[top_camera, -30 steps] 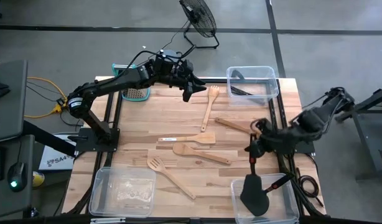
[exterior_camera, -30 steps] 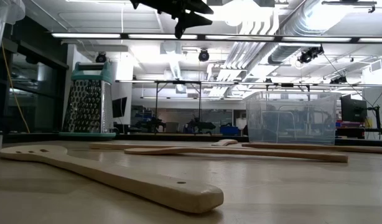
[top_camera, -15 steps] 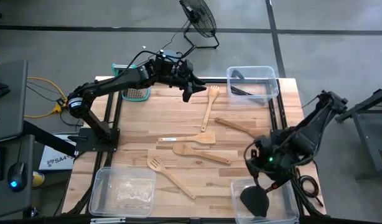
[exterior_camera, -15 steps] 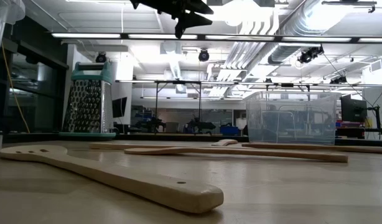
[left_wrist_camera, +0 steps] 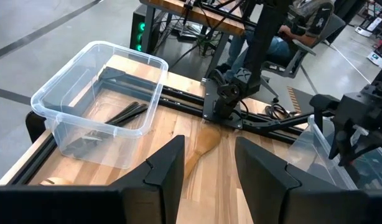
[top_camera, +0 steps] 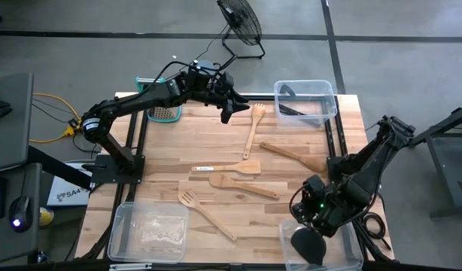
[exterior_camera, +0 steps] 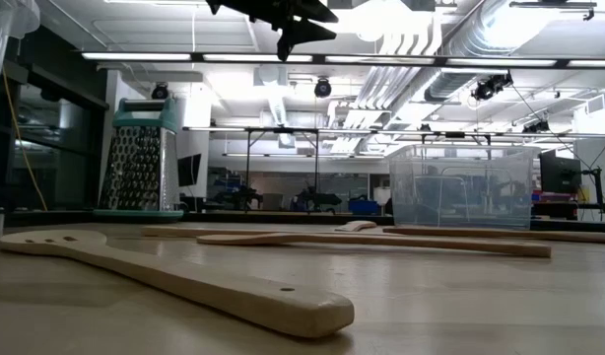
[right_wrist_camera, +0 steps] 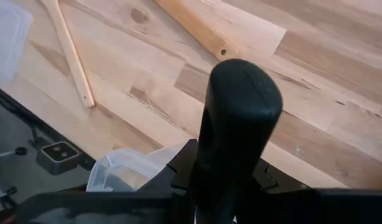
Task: Pick & Place Kitchen Items
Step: Put the black spatula into the transparent bin, then put the light brown serving fork into the bottom left transparent bin
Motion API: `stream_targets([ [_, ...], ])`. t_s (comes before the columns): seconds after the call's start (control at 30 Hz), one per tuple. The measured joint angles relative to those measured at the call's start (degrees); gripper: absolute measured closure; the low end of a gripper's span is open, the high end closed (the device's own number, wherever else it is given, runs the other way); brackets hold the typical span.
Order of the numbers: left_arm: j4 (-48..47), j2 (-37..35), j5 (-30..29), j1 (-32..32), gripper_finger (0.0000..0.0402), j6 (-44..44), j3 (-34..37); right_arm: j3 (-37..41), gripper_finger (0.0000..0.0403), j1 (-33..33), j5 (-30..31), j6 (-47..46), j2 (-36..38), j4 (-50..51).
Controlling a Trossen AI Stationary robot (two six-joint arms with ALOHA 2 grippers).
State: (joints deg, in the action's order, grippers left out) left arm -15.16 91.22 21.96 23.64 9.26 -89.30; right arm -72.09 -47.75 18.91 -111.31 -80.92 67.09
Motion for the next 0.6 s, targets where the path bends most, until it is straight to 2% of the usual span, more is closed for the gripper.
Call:
stream_targets([
  [0.33,-0.02,0.00,0.00,0.00,0.0263,0.00,0.00,0.13,0.0206,0.00,1.88,1.63,-0.11,1.62],
  [0.47,-0.04,0.00,0.00,0.00,0.0263,0.00,0.00,0.15,0.0179,0.00,2.25,1.62,1.87,3.21],
  [0.6,-0.04,0.00,0.00,0.00,0.0263,0.00,0.00,0.15,0.0175,0.00,3.78,-0.23,5.32,5.87],
])
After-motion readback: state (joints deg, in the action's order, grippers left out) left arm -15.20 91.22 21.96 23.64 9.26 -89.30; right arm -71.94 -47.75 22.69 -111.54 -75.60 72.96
